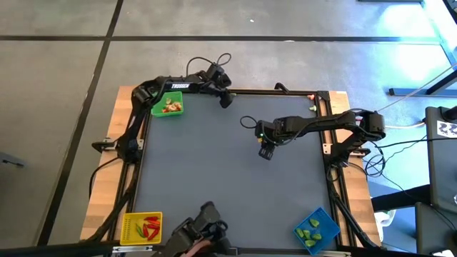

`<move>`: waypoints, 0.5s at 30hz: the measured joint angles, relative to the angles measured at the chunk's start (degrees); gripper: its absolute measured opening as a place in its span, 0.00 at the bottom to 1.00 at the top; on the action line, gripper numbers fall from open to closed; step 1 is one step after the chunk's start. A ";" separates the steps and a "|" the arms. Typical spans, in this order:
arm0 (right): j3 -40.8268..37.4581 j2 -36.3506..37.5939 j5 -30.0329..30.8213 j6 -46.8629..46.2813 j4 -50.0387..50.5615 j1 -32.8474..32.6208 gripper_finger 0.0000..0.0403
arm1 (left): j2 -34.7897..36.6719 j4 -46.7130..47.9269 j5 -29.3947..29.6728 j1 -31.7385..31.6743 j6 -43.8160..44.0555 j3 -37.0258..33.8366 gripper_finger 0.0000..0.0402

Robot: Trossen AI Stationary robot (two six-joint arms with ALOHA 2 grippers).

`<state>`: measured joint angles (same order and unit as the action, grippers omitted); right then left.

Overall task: Sort produce into baskets
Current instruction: Put the green chili pepper into the yellow bin

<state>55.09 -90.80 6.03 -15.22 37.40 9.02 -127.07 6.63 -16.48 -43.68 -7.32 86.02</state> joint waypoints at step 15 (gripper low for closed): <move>0.00 0.00 0.45 0.02 -0.09 -0.01 0.44 | -0.19 1.51 0.92 0.47 -5.05 0.04 0.41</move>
<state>55.09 -90.80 6.48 -15.20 37.32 9.00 -127.26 8.14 -15.55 -43.21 -12.36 86.06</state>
